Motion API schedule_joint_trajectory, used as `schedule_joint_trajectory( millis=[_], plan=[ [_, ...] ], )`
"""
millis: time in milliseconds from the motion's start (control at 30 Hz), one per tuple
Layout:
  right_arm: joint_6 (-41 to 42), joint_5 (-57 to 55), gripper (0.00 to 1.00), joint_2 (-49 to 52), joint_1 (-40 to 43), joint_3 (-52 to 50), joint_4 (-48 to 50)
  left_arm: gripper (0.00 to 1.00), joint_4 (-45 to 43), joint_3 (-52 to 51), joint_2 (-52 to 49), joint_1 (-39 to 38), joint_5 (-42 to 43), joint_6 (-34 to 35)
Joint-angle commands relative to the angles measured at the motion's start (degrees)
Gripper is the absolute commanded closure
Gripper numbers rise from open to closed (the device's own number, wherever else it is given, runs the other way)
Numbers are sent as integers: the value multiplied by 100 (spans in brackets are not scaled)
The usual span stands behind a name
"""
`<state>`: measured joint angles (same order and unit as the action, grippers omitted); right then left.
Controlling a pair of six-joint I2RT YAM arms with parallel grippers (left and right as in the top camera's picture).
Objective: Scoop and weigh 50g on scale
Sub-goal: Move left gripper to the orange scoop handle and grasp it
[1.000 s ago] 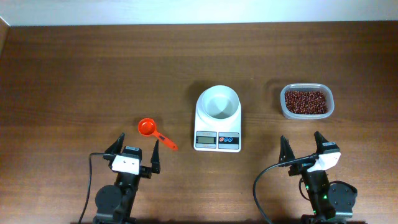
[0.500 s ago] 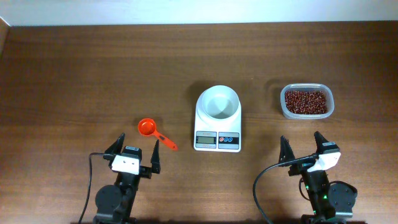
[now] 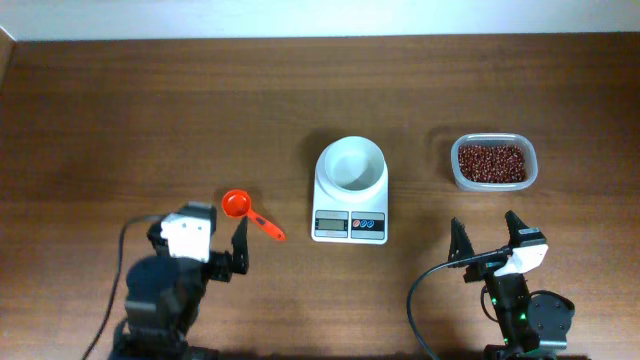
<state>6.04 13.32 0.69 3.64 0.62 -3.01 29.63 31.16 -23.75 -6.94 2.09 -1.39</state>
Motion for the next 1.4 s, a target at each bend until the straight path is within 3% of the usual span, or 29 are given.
schedule_joint_trajectory(
  millis=[0,67,100,633,700,867,967,1067,1167,1367],
  plan=[
    [15,-9,1,-28,-35,-31,-37,1,625,1263,-1038,24,205,74],
    [15,-9,1,-28,-35,-31,-37,1,1281,2476,-1853,24,726,52],
    [15,-9,1,-28,-35,-31,-39,2,1204,2896,-2133,24,1130,55],
    [15,-9,1,-28,-35,-31,-39,1,1294,2909,-2367,24,1362,83],
    [15,-9,1,-26,-35,-31,-39,1,1320,2905,-2378,24,1364,501],
    [15,-9,1,-26,-35,-31,-39,1,1661,2903,-2389,24,1272,297],
    [15,-9,1,-26,-35,-31,-37,1,1738,2905,-2634,24,144,1735],
    [15,-9,1,-28,-35,-31,-39,1,1878,3064,-3126,24,-66,2074],
    [15,-9,1,-26,-35,-31,-39,3,2723,3742,-4179,26,-748,2769],
    [15,-9,1,-28,-35,-31,-39,12,2833,3799,-5936,26,-682,3543]
  ],
)
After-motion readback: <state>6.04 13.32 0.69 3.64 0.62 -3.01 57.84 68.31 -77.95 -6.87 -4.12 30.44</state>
